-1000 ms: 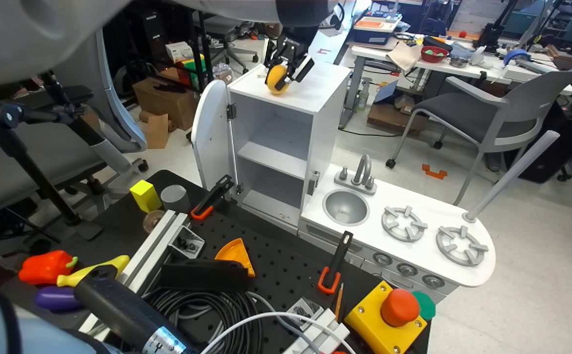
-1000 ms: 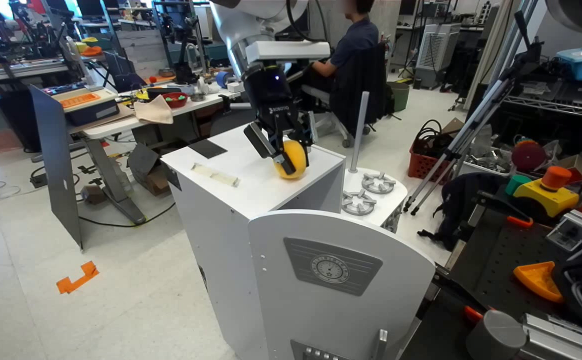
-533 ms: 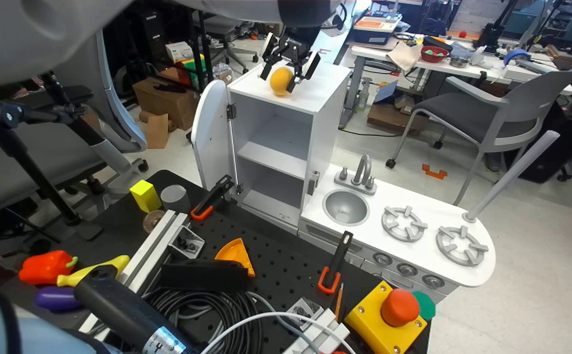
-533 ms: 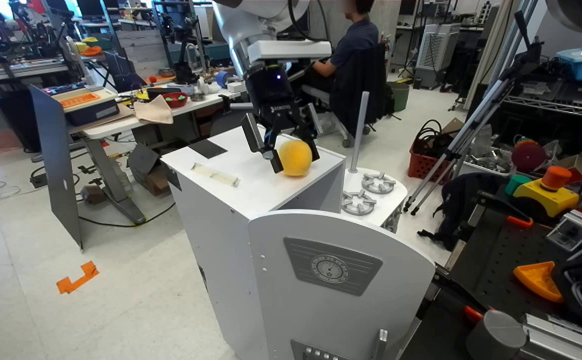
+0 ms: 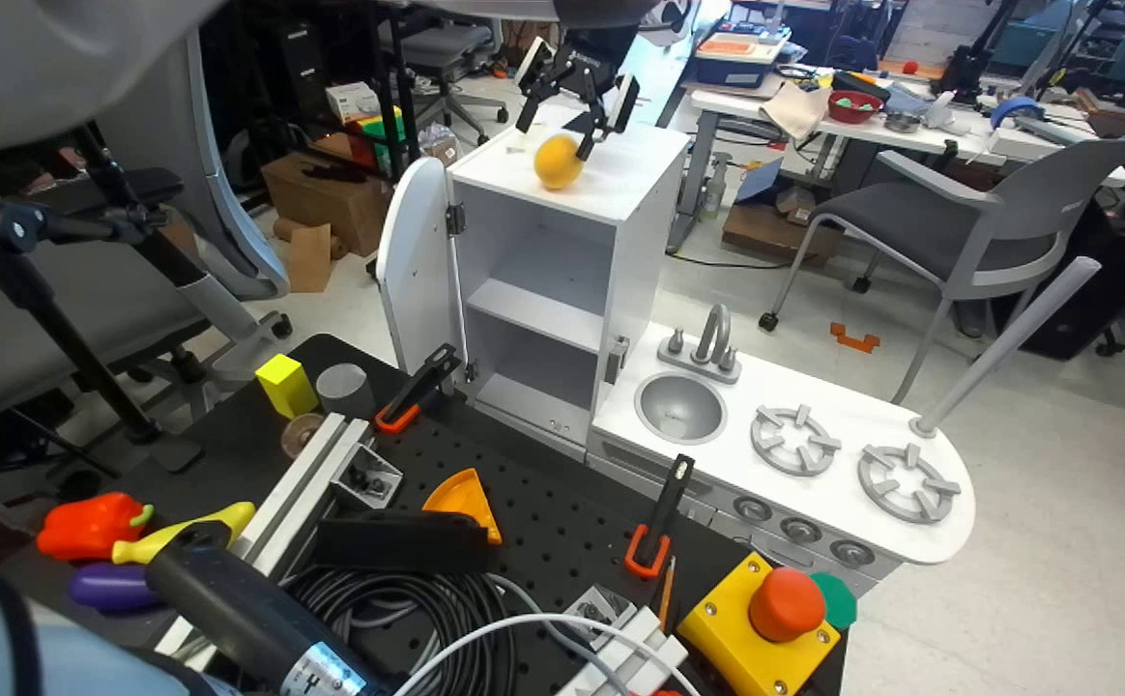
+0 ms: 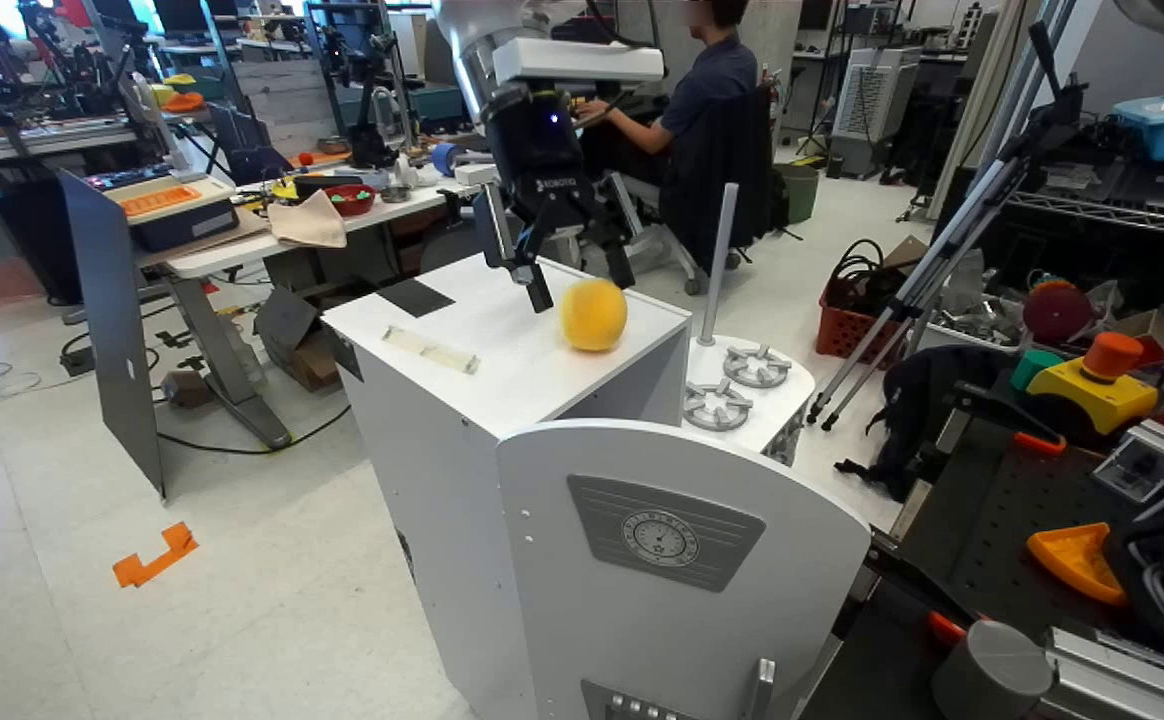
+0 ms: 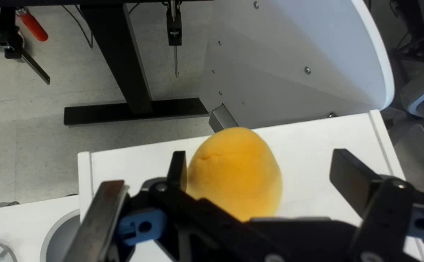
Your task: Move the yellow ball forward
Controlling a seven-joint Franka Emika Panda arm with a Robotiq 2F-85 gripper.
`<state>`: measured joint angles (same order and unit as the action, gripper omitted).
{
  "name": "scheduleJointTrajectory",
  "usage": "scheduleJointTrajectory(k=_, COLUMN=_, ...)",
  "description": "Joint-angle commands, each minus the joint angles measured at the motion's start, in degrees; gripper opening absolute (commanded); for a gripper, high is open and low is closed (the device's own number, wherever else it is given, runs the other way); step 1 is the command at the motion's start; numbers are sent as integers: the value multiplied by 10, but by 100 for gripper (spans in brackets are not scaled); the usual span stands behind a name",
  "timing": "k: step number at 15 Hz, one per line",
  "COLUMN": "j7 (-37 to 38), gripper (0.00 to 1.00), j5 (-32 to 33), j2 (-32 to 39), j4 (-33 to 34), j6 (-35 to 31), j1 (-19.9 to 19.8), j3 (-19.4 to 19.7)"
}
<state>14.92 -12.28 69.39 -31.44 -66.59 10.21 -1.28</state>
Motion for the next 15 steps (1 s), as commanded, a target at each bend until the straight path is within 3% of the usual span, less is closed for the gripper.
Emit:
scheduleJointTrajectory(k=1, j7=-30, gripper=100, j5=15, j2=-34, j4=-13, j6=-11, j1=-2, j3=11)
scheduleJointTrajectory(k=15, j7=-99, gripper=100, j5=52, j2=-89, j4=-59, j6=-396, j1=-44, j3=67)
